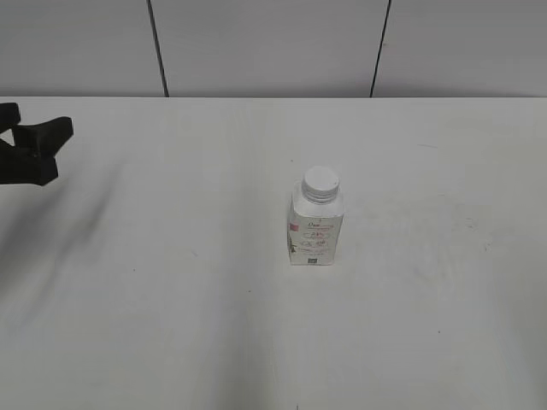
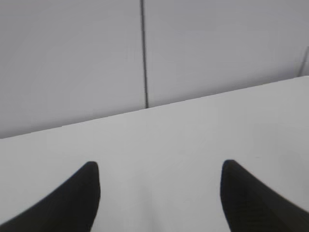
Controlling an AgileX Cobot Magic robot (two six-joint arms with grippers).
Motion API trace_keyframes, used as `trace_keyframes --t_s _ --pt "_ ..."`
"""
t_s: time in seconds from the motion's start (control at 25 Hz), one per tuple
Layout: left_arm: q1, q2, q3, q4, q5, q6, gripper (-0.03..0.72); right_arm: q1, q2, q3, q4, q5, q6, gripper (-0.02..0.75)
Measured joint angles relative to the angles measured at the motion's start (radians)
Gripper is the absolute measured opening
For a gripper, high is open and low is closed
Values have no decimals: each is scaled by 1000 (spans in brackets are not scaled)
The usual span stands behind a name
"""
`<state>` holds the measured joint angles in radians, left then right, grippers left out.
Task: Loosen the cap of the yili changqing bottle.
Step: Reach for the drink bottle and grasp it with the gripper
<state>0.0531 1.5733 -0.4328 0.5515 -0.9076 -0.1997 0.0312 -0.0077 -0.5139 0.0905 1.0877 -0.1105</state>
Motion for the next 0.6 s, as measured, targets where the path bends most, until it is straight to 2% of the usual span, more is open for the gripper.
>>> trace_keyframes --t_s 0.32,0.6 --pt "0 173 -2 287 -254 -36 470 0 0 0 1 0 0 587" --pt "0 318 -64 553 -291 -40 470 0 0 0 1 0 0 587"
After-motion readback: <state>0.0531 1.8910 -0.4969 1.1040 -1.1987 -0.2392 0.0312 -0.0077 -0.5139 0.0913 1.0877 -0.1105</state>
